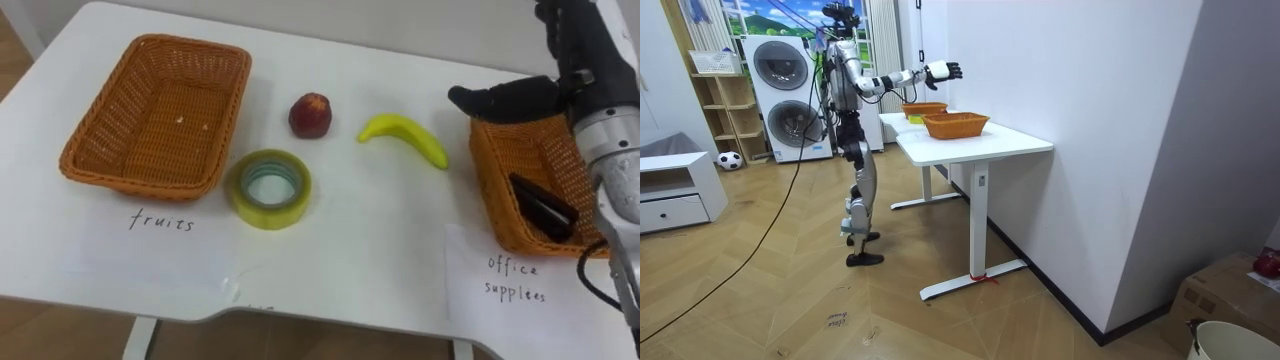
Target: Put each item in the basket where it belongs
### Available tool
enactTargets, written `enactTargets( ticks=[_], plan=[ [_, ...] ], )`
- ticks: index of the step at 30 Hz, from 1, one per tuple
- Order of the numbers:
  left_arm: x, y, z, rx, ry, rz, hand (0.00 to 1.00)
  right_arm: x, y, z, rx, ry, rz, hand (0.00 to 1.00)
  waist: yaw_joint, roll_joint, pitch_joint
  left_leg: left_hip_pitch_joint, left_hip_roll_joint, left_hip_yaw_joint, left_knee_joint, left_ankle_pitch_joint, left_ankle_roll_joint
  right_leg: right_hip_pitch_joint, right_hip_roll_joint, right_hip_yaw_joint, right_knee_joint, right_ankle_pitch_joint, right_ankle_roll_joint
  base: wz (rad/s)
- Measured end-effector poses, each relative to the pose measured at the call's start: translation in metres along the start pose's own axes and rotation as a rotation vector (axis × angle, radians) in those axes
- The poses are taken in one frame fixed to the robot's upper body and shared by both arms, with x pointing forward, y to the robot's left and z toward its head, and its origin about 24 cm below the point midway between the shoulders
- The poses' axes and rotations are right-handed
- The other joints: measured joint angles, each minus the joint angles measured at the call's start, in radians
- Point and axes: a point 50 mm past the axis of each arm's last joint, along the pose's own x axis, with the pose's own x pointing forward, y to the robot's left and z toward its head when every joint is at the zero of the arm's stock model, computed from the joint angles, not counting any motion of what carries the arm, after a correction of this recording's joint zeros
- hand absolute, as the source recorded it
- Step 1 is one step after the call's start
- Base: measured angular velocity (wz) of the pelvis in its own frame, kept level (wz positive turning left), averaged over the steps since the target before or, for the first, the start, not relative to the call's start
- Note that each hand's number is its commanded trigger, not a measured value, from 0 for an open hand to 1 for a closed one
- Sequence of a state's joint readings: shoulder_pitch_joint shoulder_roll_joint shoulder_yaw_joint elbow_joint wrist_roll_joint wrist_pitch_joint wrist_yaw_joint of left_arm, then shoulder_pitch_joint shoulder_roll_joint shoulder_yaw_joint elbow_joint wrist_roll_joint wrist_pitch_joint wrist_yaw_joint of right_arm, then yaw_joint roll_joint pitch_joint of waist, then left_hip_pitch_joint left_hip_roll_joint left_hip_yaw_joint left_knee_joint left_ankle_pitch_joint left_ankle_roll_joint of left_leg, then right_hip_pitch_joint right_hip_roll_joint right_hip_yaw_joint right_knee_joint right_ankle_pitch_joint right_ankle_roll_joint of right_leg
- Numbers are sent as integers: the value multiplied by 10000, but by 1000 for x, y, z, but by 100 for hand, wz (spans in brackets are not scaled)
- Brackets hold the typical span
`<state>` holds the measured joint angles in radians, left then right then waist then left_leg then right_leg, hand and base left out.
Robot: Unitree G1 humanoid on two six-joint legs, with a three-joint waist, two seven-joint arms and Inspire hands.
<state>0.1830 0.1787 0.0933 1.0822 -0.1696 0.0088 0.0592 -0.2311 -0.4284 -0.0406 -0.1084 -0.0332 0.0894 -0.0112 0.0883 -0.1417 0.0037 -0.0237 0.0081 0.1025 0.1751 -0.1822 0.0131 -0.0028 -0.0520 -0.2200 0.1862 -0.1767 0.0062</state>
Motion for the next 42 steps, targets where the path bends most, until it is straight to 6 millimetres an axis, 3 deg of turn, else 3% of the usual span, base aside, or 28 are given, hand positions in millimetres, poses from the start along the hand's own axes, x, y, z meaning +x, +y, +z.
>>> enactTargets(
  ticks=[7, 15, 24, 34, 42],
  plan=[
    [0, 0, -1, 24, 90, -85, 0, 11, 9, 7, 403, -246, 330, 0, -2, 6, 6, 4, -10, -90, 3, 0, 0, 66, -1, -46, -27, 0, 0, 4],
    [0, -3, -3, 218, 219, -375, 0, 12, 38, 1, 1024, 155, 1275, 0, 41, 212, 139, -18, -4, -104, -12, 0, 0, 49, 8, -62, -14, 0, 0, 0],
    [-1, -8, -6, 352, 260, -568, 0, 12, 41, 2, 1398, 155, 1383, 0, 348, 396, -23, -22, -7, -183, -55, 2, -2, 53, -1, -339, -16, 1, 1, 2],
    [0, -11, -2, 485, 272, -594, 0, 8, 74, -9, 1583, 803, 2221, 0, 613, 373, 17, 69, -44, -381, -72, 11, -7, 255, -16, -441, -184, 2, 3, 4],
    [1, -12, 3, 479, 205, -674, 0, 13, 78, -12, 1544, 959, 2318, 0, 619, 411, 95, -77, -55, -494, -28, 19, -9, 193, -22, -553, -177, 2, 4, 3]
  ],
)
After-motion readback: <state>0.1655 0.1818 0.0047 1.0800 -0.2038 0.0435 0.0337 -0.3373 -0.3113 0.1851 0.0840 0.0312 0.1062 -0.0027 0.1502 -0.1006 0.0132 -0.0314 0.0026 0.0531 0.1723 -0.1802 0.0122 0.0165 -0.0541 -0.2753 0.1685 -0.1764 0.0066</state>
